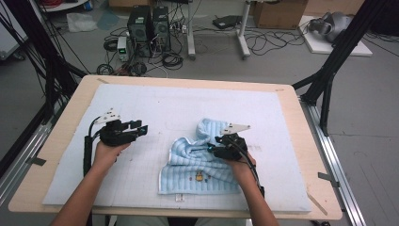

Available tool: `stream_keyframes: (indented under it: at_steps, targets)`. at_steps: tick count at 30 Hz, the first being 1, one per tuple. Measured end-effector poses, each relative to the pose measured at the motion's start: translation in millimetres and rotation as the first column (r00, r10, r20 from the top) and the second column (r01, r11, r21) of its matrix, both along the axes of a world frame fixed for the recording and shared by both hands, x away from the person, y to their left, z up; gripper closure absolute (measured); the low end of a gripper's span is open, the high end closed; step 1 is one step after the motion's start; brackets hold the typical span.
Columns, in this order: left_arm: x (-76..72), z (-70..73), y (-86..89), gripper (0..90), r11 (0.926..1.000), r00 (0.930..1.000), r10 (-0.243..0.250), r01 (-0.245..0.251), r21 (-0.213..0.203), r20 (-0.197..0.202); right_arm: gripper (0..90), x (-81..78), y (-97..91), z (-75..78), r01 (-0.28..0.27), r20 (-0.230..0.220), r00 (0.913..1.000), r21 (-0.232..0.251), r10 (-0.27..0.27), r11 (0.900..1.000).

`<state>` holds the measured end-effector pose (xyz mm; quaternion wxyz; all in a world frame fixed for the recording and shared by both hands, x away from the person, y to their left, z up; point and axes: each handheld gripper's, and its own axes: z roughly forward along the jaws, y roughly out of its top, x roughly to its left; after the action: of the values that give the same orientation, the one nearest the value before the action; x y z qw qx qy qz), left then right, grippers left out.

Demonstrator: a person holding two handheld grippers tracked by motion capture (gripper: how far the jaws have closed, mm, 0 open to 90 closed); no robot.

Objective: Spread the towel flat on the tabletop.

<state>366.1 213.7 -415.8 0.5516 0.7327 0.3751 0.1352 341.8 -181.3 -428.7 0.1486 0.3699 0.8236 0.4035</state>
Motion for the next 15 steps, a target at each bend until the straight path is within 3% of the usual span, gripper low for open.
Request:
stream_keyframes:
  at_steps: [6,9,12,15]
  targets:
    - [9.2,0.3,-27.8,55.0,0.9963,0.9964,-0.085,0.085,0.005,-0.001,50.9,-10.5,-24.7,6.0,0.037,0.041,0.9984,0.050,-0.039,0.9980]
    - [14.0,0.6,-41.1,48.7,0.9948,0.9948,-0.101,0.101,-0.014,0.013,48.6,-14.9,-37.7,8.6,0.062,0.057,0.9963,0.028,-0.064,0.9976]
    - [20.0,0.4,-57.7,42.9,0.9905,0.9905,-0.138,0.137,-0.008,-0.004,42.8,-17.6,-49.6,10.3,0.102,0.081,0.9914,0.005,-0.103,0.9947]
    - [24.0,0.3,-77.3,42.0,0.9815,0.9815,-0.191,0.191,0.003,0.004,36.8,-18.5,-60.9,11.4,0.152,0.092,0.9841,0.014,-0.152,0.9883]
